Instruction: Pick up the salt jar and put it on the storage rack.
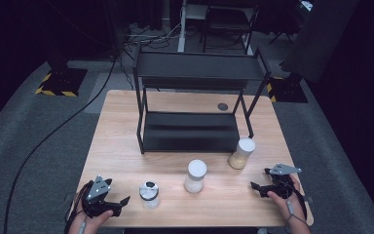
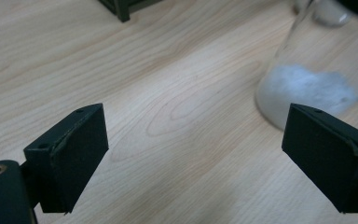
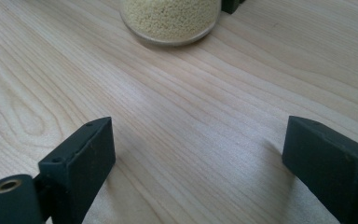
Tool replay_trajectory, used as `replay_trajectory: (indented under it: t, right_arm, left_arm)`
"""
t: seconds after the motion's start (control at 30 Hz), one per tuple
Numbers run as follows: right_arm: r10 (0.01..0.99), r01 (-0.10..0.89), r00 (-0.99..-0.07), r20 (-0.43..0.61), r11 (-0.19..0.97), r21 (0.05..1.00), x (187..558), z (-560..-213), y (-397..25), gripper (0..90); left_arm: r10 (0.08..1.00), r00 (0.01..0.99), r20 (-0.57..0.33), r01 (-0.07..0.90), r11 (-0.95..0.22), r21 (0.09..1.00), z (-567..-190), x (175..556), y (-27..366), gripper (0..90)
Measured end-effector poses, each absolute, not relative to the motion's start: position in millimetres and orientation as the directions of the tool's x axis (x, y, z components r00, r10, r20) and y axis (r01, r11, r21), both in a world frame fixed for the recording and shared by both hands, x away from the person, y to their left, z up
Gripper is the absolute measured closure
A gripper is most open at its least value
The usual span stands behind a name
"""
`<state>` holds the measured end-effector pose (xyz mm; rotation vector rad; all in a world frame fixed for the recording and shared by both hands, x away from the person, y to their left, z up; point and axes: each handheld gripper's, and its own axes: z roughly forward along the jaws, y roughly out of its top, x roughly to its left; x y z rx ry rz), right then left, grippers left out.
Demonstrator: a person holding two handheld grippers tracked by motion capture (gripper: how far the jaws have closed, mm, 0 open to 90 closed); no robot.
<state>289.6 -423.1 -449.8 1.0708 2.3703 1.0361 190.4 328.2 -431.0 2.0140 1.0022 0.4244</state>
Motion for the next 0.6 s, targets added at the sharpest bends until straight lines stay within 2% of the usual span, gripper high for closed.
replay_trajectory:
  t: [0.6]
  right_arm:
    - [0.753, 0.505, -0.658, -0.009, 0.450, 0.737, 290, -450, -423, 9.4]
  left_arm:
    - [0.751, 0.658, -0.050, 0.400, -0.293, 0.869, -399, 169, 329, 6.2]
